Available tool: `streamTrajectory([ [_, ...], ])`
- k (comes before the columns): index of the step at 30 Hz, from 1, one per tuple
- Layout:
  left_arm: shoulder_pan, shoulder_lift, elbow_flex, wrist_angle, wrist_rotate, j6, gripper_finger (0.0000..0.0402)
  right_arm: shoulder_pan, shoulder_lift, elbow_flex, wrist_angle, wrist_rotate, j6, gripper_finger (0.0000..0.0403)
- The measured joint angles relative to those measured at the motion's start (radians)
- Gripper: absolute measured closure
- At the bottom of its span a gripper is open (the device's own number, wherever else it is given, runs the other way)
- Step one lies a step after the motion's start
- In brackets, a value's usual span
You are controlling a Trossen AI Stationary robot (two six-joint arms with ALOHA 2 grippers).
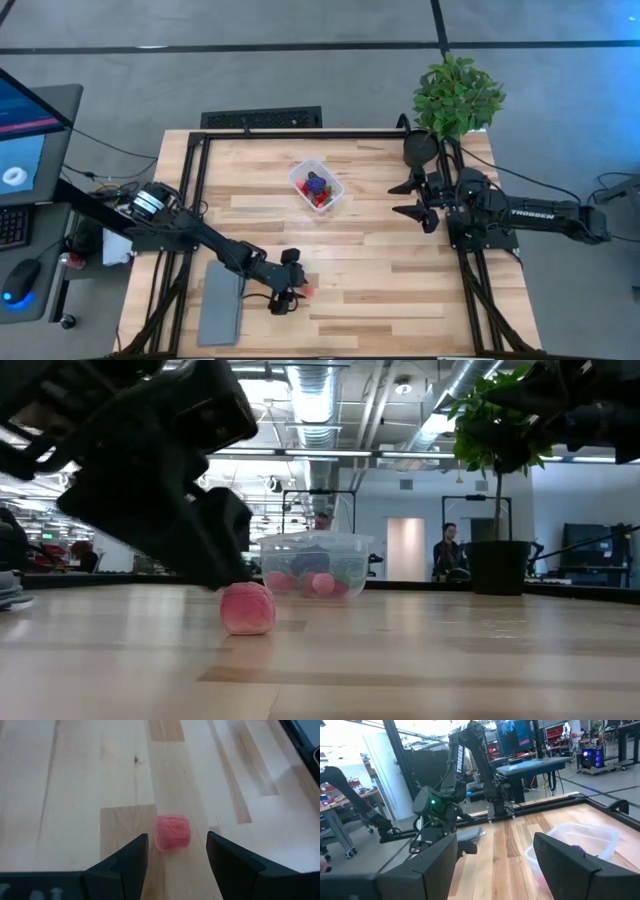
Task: Pick and placing Produce into tupperware
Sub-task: Put the peach into the transparent container
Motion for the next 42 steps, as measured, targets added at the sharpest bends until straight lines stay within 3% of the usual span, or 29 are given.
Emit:
streamTrajectory([
  [11,0.010,0.138,0.109,0.034,0.054,-0.001,0.0212,-0.012,0.000,0.000,-0.014,0.000,0.001,0.0117],
  [26,0.015,0.156,0.116,0.039,0.060,-0.024,0.0213,-0.012,0.000,0.000,-0.033,0.000,0.008,0.0117],
  [37,0.016,0.156,0.115,0.032,0.063,-0.023,0.0279,-0.009,0.000,0.000,-0.032,-0.001,0.019,0.0117],
  [42,0.016,0.156,0.114,0.031,0.064,-0.023,0.0287,-0.009,0.000,0.000,-0.031,-0.001,0.026,0.0117],
])
